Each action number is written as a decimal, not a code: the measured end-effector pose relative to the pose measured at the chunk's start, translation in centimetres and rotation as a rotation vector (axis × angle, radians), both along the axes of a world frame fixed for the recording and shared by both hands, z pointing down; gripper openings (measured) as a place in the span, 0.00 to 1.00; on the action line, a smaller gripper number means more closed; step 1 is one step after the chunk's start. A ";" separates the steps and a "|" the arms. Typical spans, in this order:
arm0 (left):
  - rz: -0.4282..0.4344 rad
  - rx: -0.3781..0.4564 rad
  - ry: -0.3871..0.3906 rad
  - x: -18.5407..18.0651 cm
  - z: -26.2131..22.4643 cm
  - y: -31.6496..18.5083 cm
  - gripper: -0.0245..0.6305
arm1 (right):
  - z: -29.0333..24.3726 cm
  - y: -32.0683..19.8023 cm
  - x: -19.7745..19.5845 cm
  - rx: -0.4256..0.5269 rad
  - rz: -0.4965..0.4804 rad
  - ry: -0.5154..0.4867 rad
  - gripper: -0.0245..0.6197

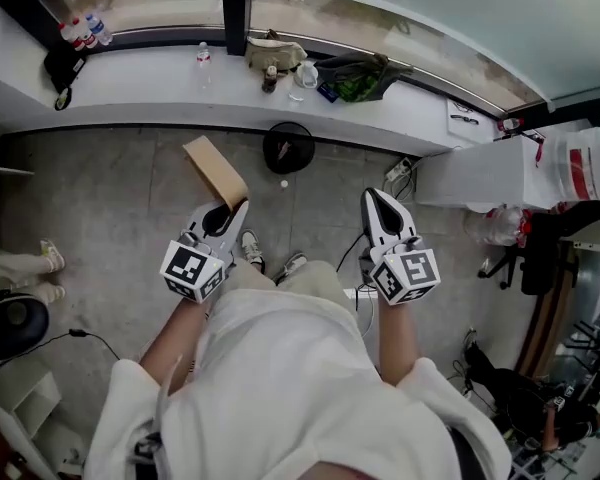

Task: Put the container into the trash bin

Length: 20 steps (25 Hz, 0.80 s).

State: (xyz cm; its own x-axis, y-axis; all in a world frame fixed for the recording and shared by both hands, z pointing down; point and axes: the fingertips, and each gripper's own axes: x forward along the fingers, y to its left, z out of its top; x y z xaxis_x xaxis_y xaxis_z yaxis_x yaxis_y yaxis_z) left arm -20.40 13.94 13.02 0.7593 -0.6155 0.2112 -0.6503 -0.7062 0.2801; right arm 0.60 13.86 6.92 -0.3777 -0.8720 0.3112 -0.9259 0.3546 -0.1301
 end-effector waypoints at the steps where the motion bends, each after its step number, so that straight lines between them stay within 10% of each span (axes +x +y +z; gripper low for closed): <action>1: 0.012 -0.009 -0.002 0.5 0.3 -0.6 0.07 | 0.1 -0.7 0.2 -0.003 0.006 0.001 0.04; 20: 0.111 -0.088 -0.210 11.5 5.9 -11.9 0.07 | 7.7 -14.1 7.5 -0.088 -0.102 -0.052 0.04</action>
State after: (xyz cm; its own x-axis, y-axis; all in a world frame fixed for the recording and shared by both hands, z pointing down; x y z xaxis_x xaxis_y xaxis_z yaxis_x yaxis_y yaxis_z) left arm -8.89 2.02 18.94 0.7551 -0.5029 0.4205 -0.6203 -0.7557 0.2101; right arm 8.05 -0.27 14.63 -0.4805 -0.7988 0.3620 -0.8769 0.4315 -0.2117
